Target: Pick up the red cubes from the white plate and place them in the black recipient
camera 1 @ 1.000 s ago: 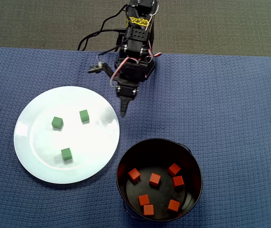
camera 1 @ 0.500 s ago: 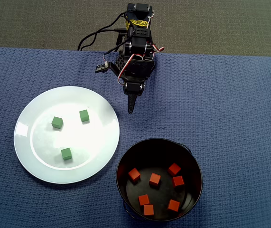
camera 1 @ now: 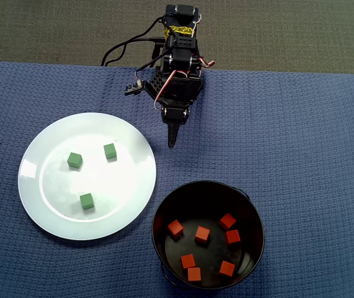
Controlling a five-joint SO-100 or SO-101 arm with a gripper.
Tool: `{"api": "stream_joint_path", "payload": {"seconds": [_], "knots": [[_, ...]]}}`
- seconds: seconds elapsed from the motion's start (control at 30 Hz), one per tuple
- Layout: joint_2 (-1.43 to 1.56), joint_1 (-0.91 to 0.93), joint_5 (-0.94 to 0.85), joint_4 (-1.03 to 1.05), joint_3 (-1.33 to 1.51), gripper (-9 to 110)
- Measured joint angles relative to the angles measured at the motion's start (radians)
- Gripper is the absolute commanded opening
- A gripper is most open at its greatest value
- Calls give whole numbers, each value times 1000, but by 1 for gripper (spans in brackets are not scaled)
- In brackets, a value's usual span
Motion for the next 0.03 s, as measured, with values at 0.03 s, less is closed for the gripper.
{"api": "stream_joint_path", "payload": {"seconds": [0.03], "knots": [[0, 0, 0, 0, 0, 0]]}}
